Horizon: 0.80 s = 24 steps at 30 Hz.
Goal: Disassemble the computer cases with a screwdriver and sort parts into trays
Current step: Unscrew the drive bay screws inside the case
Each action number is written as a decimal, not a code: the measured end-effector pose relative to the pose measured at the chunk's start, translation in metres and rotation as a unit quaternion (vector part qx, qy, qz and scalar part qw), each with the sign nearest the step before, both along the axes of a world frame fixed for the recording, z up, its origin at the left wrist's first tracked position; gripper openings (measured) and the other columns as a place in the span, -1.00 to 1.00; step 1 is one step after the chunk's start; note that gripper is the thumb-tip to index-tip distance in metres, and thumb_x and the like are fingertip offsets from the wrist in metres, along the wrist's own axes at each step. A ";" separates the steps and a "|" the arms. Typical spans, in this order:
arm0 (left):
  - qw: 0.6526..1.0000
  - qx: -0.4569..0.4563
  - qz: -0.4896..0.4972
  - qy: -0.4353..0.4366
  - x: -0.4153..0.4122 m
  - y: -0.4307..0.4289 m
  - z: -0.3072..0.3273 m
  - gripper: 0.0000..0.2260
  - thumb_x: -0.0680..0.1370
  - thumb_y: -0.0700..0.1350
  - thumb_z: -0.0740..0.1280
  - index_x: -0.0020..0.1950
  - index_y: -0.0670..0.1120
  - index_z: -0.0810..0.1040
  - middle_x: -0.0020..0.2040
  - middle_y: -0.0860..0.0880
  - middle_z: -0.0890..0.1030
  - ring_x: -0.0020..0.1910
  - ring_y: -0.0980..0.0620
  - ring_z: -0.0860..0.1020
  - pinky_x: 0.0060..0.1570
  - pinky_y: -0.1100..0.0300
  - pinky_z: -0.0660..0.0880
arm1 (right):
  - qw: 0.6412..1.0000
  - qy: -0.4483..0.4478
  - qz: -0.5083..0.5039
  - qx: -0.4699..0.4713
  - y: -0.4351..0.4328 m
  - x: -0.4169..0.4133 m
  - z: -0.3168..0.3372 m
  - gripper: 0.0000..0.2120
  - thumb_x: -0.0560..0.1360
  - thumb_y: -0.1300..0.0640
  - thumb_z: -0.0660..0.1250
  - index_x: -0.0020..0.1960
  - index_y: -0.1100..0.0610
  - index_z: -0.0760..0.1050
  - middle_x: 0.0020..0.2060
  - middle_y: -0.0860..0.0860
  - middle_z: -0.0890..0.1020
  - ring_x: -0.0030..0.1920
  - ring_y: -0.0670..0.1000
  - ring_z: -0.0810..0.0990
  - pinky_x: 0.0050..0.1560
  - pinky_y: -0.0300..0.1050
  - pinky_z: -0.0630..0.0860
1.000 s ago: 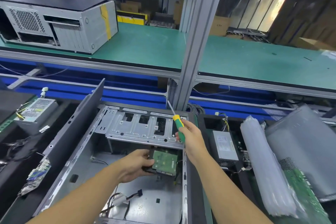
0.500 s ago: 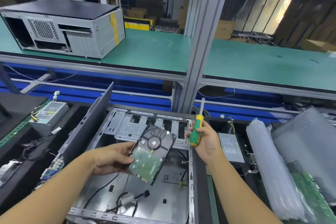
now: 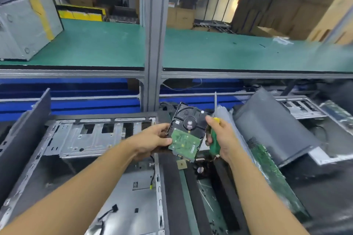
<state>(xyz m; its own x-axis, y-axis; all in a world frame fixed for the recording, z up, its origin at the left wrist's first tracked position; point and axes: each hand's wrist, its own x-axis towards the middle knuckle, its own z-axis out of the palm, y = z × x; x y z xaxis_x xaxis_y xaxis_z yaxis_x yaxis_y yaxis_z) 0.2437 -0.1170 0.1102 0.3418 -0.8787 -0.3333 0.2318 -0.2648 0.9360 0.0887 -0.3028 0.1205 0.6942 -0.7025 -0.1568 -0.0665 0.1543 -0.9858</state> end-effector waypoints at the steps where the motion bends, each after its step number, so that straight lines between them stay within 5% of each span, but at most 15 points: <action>1: 0.999 0.005 -0.027 -0.029 -0.004 -0.012 -0.001 -0.61 0.60 -0.41 0.25 0.35 -0.07 0.46 0.23 -0.06 0.59 0.05 0.13 0.65 -0.06 0.28 0.58 | 1.000 0.009 -0.015 0.000 -0.010 -0.013 0.000 -0.70 0.41 -0.15 0.48 -0.17 0.07 0.56 -0.43 0.17 0.45 -0.56 0.04 0.38 -0.48 -0.13 0.41; 4: 0.990 0.011 -0.105 -0.097 -0.013 -0.047 -0.006 -0.60 0.59 -0.41 0.26 0.25 0.05 0.50 0.20 0.07 0.61 0.12 0.22 0.61 0.05 0.26 0.57 | 0.999 0.035 -0.037 -0.002 -0.033 -0.051 -0.002 -0.81 0.51 -0.01 0.45 -0.19 0.08 0.57 -0.44 0.16 0.49 -0.55 0.07 0.40 -0.40 -0.07 0.41; 7: 0.966 0.039 -0.175 -0.185 -0.020 -0.079 -0.019 -0.55 0.58 -0.36 0.32 0.44 -0.09 0.41 0.37 -0.05 0.53 0.38 -0.01 0.46 0.39 -0.05 0.40 | 0.998 0.057 -0.035 -0.007 -0.050 -0.087 -0.007 -0.85 0.55 0.11 0.42 -0.16 0.12 0.56 -0.42 0.05 0.57 -0.55 0.05 0.42 -0.40 -0.06 0.42; 9: 0.945 0.064 -0.217 -0.237 -0.027 -0.095 -0.027 -0.51 0.58 -0.33 0.33 0.50 -0.14 0.35 0.42 -0.07 0.48 0.41 -0.06 0.43 0.44 -0.06 0.34 | 0.995 0.094 -0.031 -0.026 -0.055 -0.105 -0.014 -0.88 0.55 0.14 0.43 -0.05 0.19 0.55 -0.48 0.03 0.55 -0.55 0.04 0.44 -0.46 -0.12 0.43; 12: 0.927 0.089 -0.245 -0.271 -0.046 -0.115 -0.043 -0.58 0.55 -0.37 0.29 0.40 -0.14 0.45 0.27 -0.14 0.58 0.22 -0.15 0.56 0.28 0.00 0.45 | 0.988 0.141 -0.035 -0.061 -0.055 -0.127 -0.028 -0.89 0.53 0.16 0.46 -0.05 0.18 0.56 -0.50 0.10 0.54 -0.54 0.03 0.47 -0.47 -0.21 0.44; 15: 0.921 0.111 -0.206 -0.310 -0.057 -0.127 -0.058 -0.58 0.56 -0.38 0.22 0.39 -0.12 0.47 0.13 -0.08 0.58 -0.03 -0.07 0.55 -0.15 0.21 0.50 | 0.971 0.202 -0.063 -0.115 -0.047 -0.139 -0.049 -0.81 0.53 0.05 0.45 -0.12 0.15 0.54 -0.48 0.14 0.60 -0.51 0.03 0.51 -0.47 -0.26 0.42; 18: 0.888 0.151 -0.224 -0.373 -0.052 -0.127 -0.062 -0.53 0.55 -0.37 0.12 0.39 -0.03 0.48 0.18 0.03 0.60 0.09 -0.05 0.58 -0.30 0.35 0.43 | 0.953 0.257 -0.094 -0.133 -0.037 -0.142 -0.076 -0.81 0.54 0.07 0.42 -0.08 0.18 0.50 -0.48 0.06 0.60 -0.52 -0.05 0.54 -0.49 -0.27 0.44; 22: 0.830 0.204 -0.271 -0.443 -0.041 -0.115 -0.064 -0.54 0.52 -0.35 0.14 0.29 0.01 0.57 0.22 0.05 0.62 0.20 0.01 0.56 0.18 0.14 0.50 | 0.944 0.299 -0.086 -0.110 -0.024 -0.137 -0.114 -0.88 0.54 0.13 0.41 -0.04 0.15 0.50 -0.40 0.07 0.62 -0.53 -0.12 0.54 -0.50 -0.25 0.46; 24: 0.819 0.220 -0.273 -0.455 -0.038 -0.109 -0.068 -0.59 0.53 -0.30 0.17 0.27 0.04 0.56 0.17 0.09 0.63 0.20 0.03 0.55 0.27 0.04 0.47 | 0.934 0.326 -0.092 -0.115 -0.019 -0.129 -0.133 -0.90 0.55 0.11 0.38 -0.03 0.11 0.49 -0.33 0.11 0.64 -0.48 -0.12 0.57 -0.42 -0.18 0.53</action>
<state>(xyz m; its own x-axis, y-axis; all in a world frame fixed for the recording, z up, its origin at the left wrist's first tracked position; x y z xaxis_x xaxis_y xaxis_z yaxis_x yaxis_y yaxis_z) 0.2056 -0.2265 0.0426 0.2205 -0.8466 -0.4844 -0.7731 -0.4545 0.4425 -0.0408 -0.3223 -0.0126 0.3676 -0.8678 -0.3344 -0.6578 0.0116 -0.7531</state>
